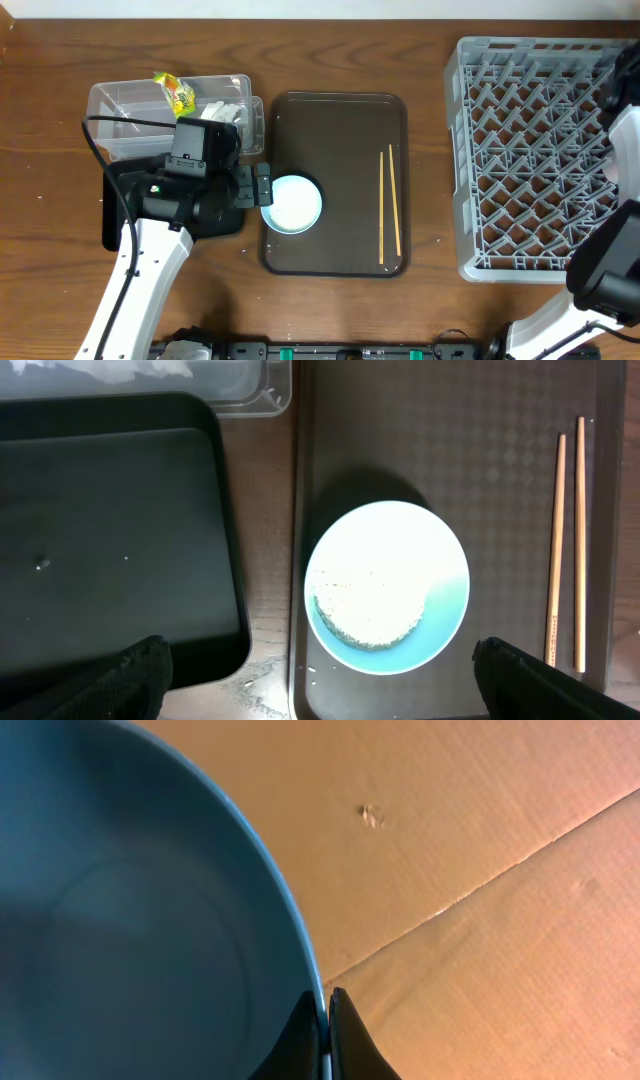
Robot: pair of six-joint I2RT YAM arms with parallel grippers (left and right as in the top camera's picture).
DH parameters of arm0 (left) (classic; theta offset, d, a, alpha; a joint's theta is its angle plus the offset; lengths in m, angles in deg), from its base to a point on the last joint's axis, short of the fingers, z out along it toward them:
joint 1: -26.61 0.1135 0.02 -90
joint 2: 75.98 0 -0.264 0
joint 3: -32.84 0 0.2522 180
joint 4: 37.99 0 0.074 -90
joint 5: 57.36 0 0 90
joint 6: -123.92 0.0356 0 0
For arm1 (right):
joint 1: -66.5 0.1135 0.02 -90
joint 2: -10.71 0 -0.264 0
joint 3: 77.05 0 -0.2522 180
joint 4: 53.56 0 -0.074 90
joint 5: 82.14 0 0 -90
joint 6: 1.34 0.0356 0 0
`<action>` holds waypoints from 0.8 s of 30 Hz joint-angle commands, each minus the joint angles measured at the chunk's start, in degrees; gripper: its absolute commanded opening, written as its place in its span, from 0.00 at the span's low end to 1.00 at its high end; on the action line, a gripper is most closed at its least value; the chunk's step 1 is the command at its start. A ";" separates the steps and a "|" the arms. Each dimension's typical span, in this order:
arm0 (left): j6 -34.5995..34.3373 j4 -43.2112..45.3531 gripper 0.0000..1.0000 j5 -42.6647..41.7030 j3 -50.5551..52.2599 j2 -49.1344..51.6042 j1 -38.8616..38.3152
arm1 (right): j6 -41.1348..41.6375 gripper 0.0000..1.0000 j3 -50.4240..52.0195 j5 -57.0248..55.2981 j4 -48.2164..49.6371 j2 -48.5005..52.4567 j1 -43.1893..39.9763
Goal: Sort waste into correct bins and load items into the dishwasher rack
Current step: 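Carry the blue plate with the right gripper and stand it in the rack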
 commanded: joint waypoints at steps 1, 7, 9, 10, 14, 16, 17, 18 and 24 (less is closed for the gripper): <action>0.28 -0.11 0.99 0.68 0.35 0.11 0.13 | -1.53 0.01 -0.35 -0.83 0.83 1.68 -0.50; 0.13 -0.09 0.99 0.68 0.35 0.11 0.13 | -1.33 0.01 -0.35 -0.76 1.51 6.56 -0.46; 0.07 -0.09 0.99 0.63 0.35 0.11 0.13 | -1.33 0.01 -0.35 -0.81 1.49 7.98 -0.42; 0.09 -0.09 0.99 0.50 0.35 0.11 0.13 | -1.33 0.01 -0.35 -0.83 1.49 8.52 -0.42; -0.39 0.07 0.99 0.48 0.35 0.11 0.13 | -0.81 0.01 -0.35 -0.79 1.49 9.86 -0.13; -0.85 0.37 0.99 0.48 0.35 0.11 0.13 | 0.83 0.01 -0.35 -0.48 1.46 9.86 0.15; -0.87 0.52 0.99 0.48 0.35 0.11 0.13 | 1.07 0.01 -0.35 -0.33 1.46 9.86 0.28; -1.01 0.72 0.99 0.48 0.35 0.11 0.13 | 1.05 0.01 -0.35 -0.26 1.44 9.86 0.59; -1.01 0.92 0.99 0.50 0.35 0.11 0.13 | 1.07 0.03 -0.35 -2.14 -1.40 9.86 3.02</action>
